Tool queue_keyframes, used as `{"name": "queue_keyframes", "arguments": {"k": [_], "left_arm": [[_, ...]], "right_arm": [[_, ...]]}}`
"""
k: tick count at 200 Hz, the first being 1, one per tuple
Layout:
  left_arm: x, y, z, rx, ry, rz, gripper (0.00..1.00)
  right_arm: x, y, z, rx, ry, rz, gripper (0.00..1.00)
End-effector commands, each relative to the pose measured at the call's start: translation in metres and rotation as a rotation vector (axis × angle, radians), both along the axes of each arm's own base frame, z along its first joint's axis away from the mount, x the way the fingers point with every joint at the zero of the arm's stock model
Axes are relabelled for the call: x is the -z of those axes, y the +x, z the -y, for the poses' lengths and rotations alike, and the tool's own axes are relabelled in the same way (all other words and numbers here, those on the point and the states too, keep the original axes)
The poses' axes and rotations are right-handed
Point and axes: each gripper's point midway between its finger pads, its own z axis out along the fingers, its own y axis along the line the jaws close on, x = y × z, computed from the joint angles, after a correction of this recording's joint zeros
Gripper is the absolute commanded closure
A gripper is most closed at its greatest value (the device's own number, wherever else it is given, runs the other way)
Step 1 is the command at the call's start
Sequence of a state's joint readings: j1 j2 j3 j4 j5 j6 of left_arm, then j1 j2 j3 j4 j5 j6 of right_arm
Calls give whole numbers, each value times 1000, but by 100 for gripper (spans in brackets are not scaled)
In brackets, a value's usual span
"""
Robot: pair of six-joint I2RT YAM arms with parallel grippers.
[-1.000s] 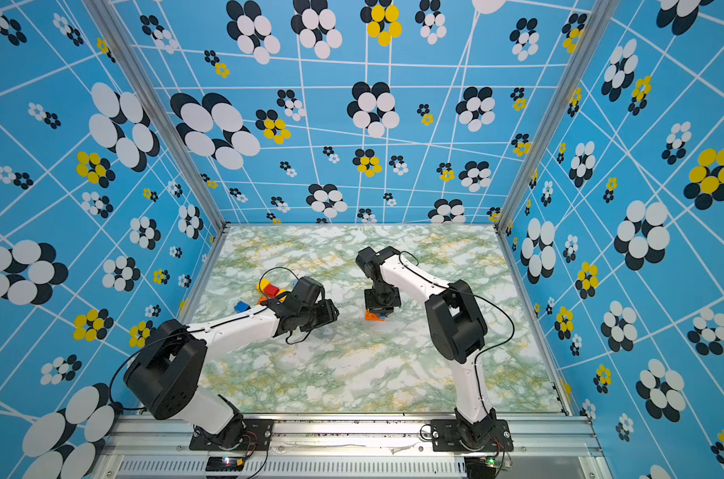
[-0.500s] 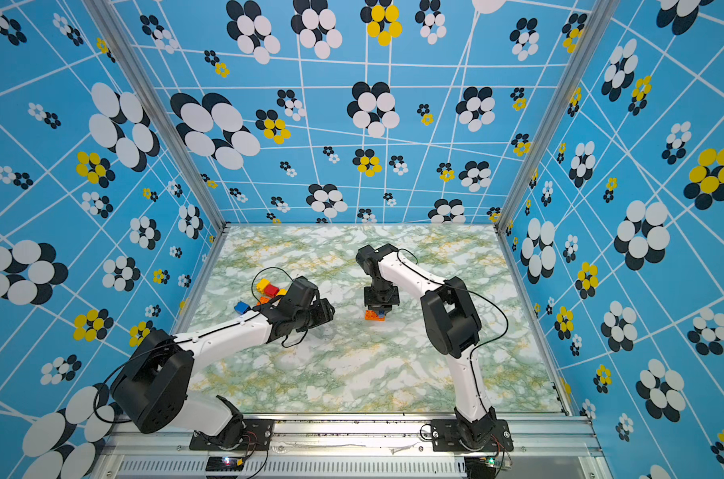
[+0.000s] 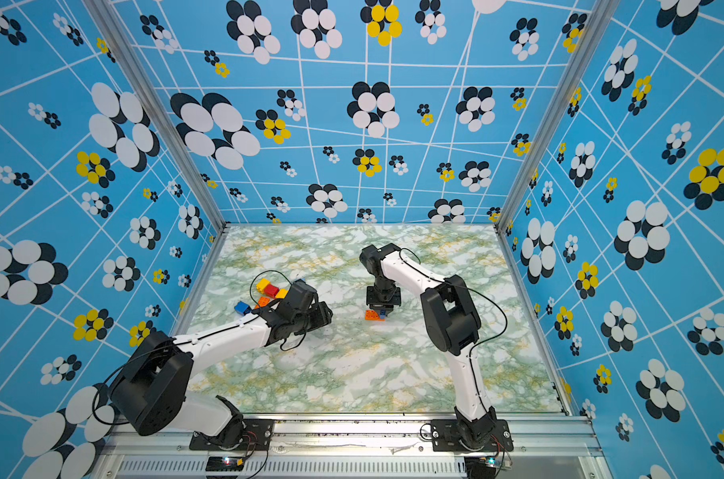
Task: Assemble the letter p with lego
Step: Assemble the lego brick with the lego brick.
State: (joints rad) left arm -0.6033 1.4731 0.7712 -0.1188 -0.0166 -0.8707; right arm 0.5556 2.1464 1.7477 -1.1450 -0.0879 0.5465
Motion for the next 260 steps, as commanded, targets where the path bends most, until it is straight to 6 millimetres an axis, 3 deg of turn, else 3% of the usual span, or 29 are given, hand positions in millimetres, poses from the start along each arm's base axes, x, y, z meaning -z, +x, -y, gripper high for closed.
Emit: {"name": "queue_keyframes", "arguments": {"k": [1,15,59,97,131,173,210,260], "left_arm": [[0,-2,-5,-10,13,13,33],[1,-3,-6,-11,14,13,33],[4,-4,-9,-19,23,12,33],[5,-5,-9,-16,26,9,33],[6,-5,-10,-19,31,10,33],[9,-6,-11,-18,37,6,33],[8,-6,-11,-20,37,11,33],[11,-8,-14,-25,46,5,33]], "right_arm": [[8,-3,1,36,10,-44,100],[19,-5,3,39,-5,-71,100],[29,-6,4,50,-5,-107,100],[34,-4,5,29,-21,-130,100],[38,-2,18,-47,-108,-167,100],[32,6,20,-115,-124,-151,100],[44,7,20,-121,-142,-181,100],[27,19,7,-135,-82,-128,100]]}}
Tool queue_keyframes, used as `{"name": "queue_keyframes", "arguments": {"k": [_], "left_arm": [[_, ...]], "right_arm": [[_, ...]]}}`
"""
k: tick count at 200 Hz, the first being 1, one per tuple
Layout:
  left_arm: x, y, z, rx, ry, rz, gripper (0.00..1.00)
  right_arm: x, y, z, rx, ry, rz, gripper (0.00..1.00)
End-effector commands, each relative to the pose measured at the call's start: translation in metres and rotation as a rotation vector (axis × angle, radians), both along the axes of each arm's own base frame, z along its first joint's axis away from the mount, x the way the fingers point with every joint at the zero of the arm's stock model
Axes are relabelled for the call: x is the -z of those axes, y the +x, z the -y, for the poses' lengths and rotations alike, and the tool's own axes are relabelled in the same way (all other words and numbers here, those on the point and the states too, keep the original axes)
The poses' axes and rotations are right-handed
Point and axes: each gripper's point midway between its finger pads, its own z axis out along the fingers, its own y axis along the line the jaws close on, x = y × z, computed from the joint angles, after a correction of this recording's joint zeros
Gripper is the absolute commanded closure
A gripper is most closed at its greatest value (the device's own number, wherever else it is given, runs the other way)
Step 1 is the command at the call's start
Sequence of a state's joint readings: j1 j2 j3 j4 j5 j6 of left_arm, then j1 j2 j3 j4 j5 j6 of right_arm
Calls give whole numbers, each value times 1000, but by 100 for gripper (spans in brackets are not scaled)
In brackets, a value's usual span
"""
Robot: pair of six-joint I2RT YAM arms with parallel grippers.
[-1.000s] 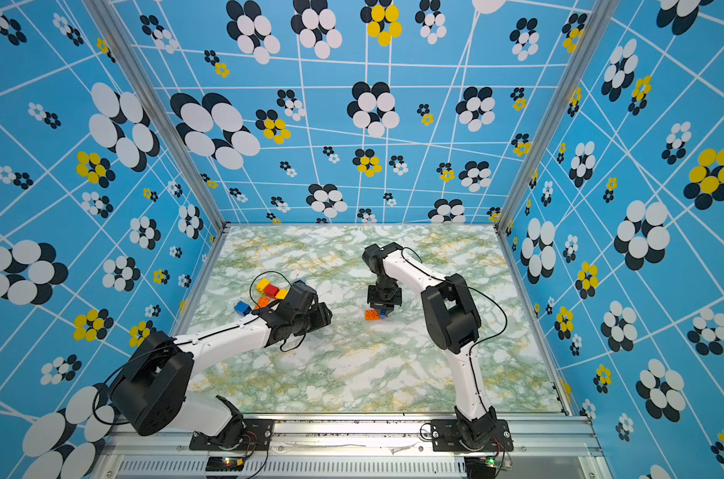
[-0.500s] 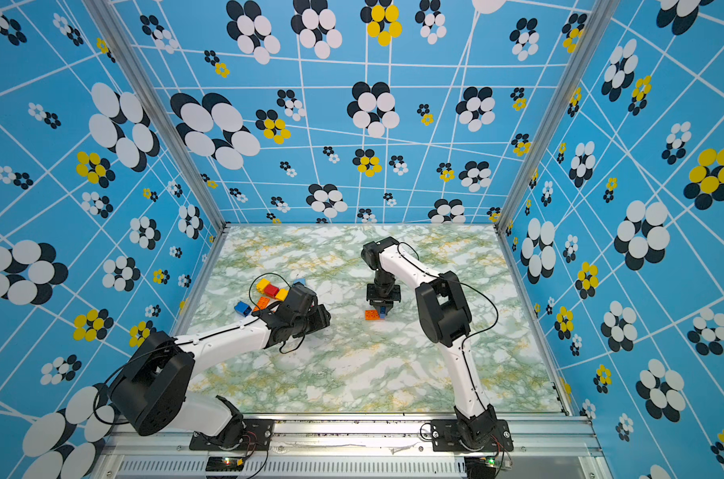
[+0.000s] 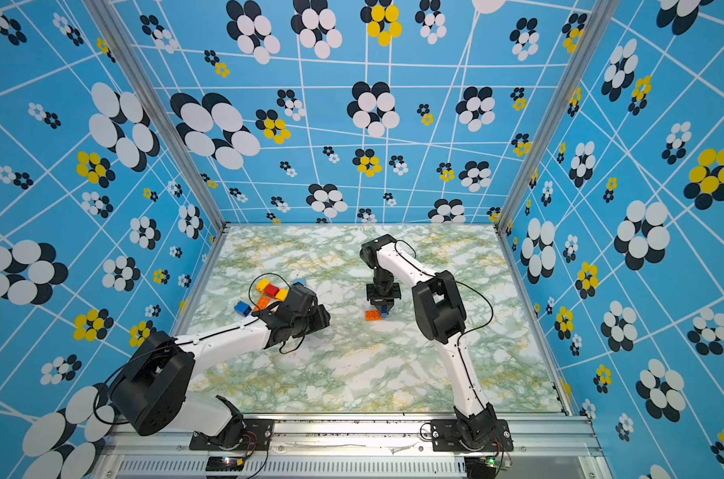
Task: Assemble the letter p with lego
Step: Assemble the lego brick with the lego brick.
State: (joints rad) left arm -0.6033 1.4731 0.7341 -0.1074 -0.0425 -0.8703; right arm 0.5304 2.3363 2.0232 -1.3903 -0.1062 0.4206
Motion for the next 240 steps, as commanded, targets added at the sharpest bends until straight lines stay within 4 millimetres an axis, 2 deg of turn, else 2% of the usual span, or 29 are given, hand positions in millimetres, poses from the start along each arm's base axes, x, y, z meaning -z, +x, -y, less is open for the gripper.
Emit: {"name": "queue_keyframes", "arguments": {"k": [1,46,66,95,134,180,199,240], "left_arm": [[-1,-3,-5,-9,14,14,33],[0,-3,-5,-13,8,14,33],[0,-3,-5,-12,5,13,33],[0,-3,-6,-14,6,15,33],[-2,-4,-7,-18,7,22,33],[-4,-5,-8,-18,8,26,33],[-3,-6,-9,-19,11,23,33],[-5,-7,-12,-24,17,29,33]], "right_arm": [[23,13,3,-43,-32,18,100],[8,19,3,-101,-21,50,100],[9,20,4,-132,-20,50,100],[20,17,14,-151,-76,25,100],[42,7,10,-118,-57,-24,100],[63,0,17,-127,-102,-75,100],[56,-1,17,-120,-90,-68,100],[20,-17,19,-79,-42,-29,100]]}}
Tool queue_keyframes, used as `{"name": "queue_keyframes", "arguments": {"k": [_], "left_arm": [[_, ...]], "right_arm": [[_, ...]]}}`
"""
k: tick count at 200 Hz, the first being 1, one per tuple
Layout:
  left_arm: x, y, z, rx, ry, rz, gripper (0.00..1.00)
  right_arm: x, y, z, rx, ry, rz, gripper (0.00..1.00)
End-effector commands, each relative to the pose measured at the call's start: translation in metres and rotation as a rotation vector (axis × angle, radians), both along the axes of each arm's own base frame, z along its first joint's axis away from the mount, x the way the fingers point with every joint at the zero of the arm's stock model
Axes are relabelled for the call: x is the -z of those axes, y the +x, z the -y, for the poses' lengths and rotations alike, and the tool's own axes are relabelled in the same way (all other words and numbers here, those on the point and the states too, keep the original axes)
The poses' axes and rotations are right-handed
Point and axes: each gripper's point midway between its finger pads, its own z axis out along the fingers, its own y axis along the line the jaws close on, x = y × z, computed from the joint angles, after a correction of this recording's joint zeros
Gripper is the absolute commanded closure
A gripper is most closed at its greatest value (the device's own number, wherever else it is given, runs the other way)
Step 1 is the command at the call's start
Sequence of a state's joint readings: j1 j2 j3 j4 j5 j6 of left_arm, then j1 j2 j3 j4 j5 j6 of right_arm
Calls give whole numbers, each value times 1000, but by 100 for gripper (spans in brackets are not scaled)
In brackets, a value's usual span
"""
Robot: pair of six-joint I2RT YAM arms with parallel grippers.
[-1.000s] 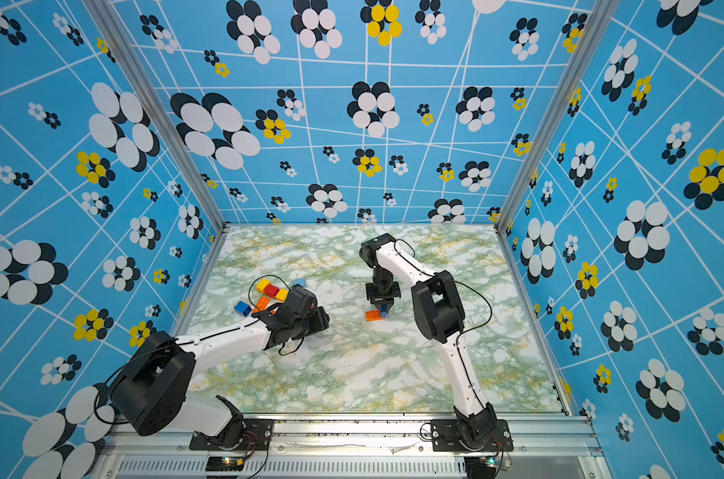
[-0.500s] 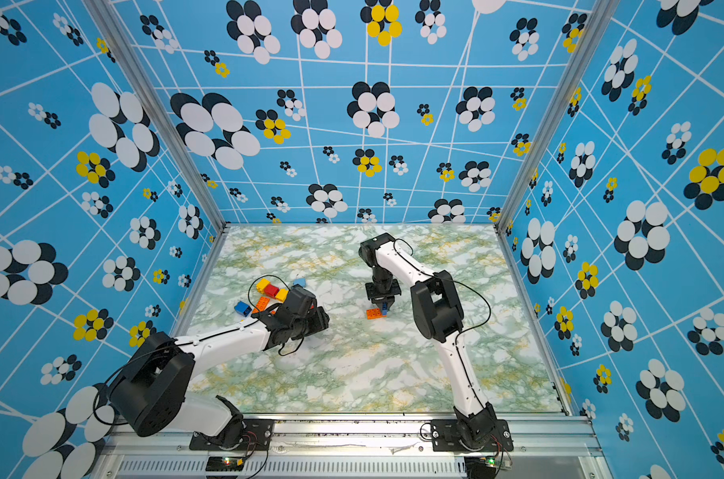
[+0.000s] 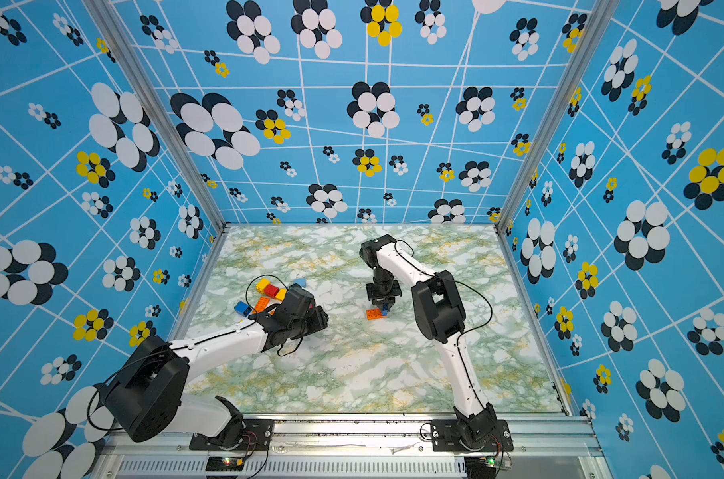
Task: Assemble the letter p with lego
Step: Assemble the lego brick with the lego brick.
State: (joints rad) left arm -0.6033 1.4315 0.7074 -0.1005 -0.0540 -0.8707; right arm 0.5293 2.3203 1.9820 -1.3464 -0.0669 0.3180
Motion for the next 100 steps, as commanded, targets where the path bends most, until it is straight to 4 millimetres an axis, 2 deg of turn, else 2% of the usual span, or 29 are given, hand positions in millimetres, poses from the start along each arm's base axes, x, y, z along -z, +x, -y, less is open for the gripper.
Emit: {"name": "queue_keyframes", "arguments": {"k": [1,28,35,40,51,72,78,100], "left_arm": [[0,-4,-8,-17,22,7,33],[-4,-3,-10,-20,34,18,32],[-5,-2,-10,-19,36,21,32],[-5,-2,-11,-19,38,21,32],[-6,-1,-11,-17,41,24,32],[-9,0,-11,-15,49,28,32],[-10,0,-12,-16,51,29,32],[-13,1,-15,-18,59,35,32]], "right_arm": [[14,-22,14,29,-44,-57,100],[5,-38,20,71,-27,-47,100],[9,-43,21,86,-25,-56,100],[1,-43,20,97,-8,-33,100],[3,-47,20,122,3,-28,100],[3,-46,16,159,30,-8,100],[10,-54,19,168,19,-30,100],[8,-51,18,187,28,-10,100]]}}
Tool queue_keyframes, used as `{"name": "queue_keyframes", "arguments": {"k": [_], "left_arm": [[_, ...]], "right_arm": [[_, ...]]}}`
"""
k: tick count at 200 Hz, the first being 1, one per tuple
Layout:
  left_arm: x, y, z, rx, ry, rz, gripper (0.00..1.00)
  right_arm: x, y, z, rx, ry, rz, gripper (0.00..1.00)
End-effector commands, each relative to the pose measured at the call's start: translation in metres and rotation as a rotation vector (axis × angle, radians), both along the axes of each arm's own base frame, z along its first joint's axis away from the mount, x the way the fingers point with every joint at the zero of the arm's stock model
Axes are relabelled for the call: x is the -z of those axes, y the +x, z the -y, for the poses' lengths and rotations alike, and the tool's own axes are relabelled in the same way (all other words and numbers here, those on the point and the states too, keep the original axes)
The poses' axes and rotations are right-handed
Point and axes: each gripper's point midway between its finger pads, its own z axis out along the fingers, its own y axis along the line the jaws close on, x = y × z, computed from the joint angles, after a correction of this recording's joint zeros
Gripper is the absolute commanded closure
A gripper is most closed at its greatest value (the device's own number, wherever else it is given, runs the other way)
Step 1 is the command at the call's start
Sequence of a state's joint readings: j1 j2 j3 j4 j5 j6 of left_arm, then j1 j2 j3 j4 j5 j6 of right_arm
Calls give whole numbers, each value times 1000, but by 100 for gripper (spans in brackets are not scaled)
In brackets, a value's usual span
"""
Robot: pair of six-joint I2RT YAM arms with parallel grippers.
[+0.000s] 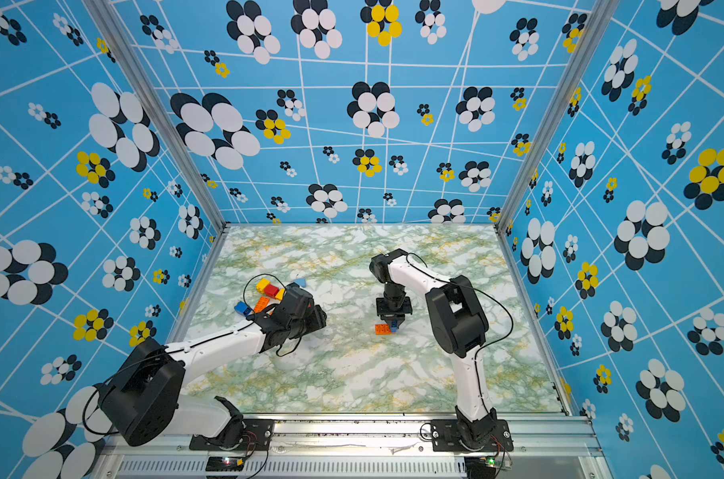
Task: Assemble the letter p with lego
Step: Assemble the lego brick with the lego brick.
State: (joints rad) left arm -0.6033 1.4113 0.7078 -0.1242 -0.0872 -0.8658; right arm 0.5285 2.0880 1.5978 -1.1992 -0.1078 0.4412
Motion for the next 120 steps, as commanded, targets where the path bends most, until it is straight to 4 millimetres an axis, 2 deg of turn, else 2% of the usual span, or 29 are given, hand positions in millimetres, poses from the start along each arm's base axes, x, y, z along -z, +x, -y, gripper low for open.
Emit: {"name": "queue_keyframes", "arguments": {"k": [1,32,61,67,88,120], "left_arm": [[-10,1,-8,-1,34,21,32],[-17,3,-17,-6,54,31,32],[-27,9,-30,-4,85,38,31],[-28,11,-34,0,99,34,31],[-32,18,-43,18,158,8,31],[-29,27,-47,42,247,-47,31]], "right_arm": [[7,2,-6,59,23,13,100],[-3,9,-8,59,36,49,82],[-8,9,-8,49,40,54,72],[-17,17,-12,49,60,85,69],[-25,19,-13,43,69,108,59],[-38,20,-10,34,76,153,51]]}}
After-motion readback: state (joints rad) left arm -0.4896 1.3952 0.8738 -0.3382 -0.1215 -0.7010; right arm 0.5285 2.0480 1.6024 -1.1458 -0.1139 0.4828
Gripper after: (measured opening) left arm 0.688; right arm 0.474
